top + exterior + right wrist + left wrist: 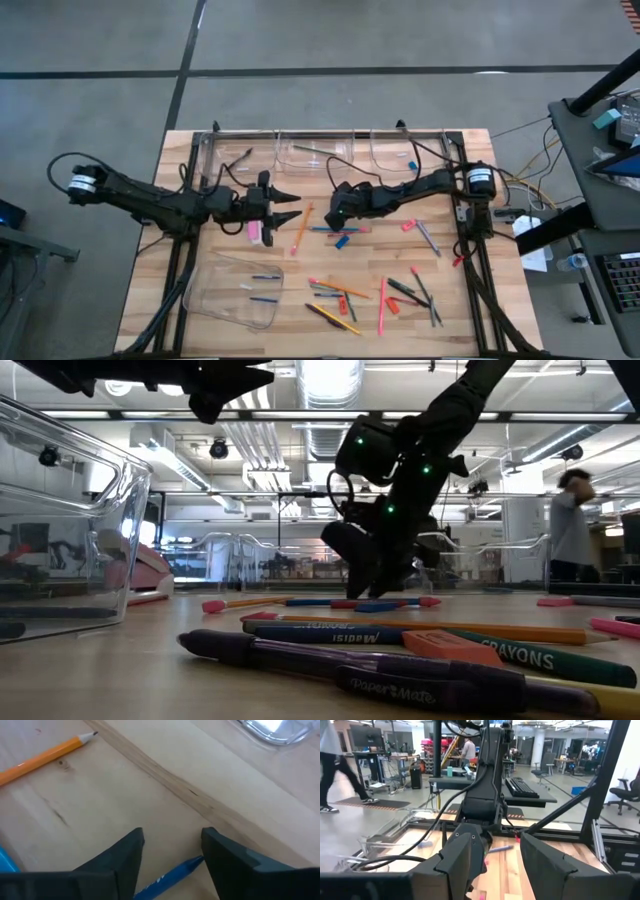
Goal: Sort crayons/erasers/pens/pencils in bins
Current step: Put the blue crayon into the bottom left transparent bin, then put the orange pencil into the top middle transparent bin
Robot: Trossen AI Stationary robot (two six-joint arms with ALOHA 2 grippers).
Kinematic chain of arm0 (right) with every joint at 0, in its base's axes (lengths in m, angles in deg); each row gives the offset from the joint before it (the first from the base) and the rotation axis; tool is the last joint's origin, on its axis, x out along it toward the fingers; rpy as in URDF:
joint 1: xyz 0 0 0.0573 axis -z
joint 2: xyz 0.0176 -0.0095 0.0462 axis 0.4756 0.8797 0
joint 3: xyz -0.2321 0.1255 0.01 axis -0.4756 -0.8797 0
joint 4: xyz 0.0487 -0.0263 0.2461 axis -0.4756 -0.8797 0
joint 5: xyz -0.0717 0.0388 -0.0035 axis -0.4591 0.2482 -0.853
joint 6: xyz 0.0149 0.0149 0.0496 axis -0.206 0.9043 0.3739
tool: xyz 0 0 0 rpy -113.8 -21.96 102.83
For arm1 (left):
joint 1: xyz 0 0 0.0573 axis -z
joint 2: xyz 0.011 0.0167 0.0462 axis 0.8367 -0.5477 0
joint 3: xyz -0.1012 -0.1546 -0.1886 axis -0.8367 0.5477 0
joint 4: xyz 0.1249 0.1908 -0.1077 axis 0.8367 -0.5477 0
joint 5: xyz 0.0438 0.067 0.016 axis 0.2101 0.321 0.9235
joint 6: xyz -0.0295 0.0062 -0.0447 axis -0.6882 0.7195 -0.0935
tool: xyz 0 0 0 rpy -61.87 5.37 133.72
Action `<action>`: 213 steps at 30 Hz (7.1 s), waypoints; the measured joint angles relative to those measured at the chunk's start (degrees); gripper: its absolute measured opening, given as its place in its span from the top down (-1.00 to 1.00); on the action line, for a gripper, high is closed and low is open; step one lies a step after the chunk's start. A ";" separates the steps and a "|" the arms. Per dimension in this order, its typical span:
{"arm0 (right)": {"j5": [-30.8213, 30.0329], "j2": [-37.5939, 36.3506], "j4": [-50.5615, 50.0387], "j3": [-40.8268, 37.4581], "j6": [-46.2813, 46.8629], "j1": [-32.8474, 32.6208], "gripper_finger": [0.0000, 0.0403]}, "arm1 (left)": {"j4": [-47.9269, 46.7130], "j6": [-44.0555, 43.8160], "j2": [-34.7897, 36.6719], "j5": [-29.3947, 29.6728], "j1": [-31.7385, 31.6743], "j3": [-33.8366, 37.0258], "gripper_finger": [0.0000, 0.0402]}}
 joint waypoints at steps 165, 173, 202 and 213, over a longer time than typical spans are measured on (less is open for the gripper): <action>24.97 -9.99 39.11 -3.64 -19.94 -13.51 0.94 | -16.69 -7.20 24.18 1.11 3.39 7.24 0.21; 32.92 2.18 34.14 14.86 -20.06 -15.06 0.94 | -9.77 -7.05 33.41 2.45 3.39 14.25 0.21; 38.34 2.76 15.93 29.87 -27.19 -15.46 0.06 | -9.31 -7.46 33.00 9.53 3.37 15.93 0.21; 19.07 -24.49 26.03 -2.08 -27.13 -15.46 0.13 | -10.34 -10.04 17.98 9.53 3.37 10.06 0.21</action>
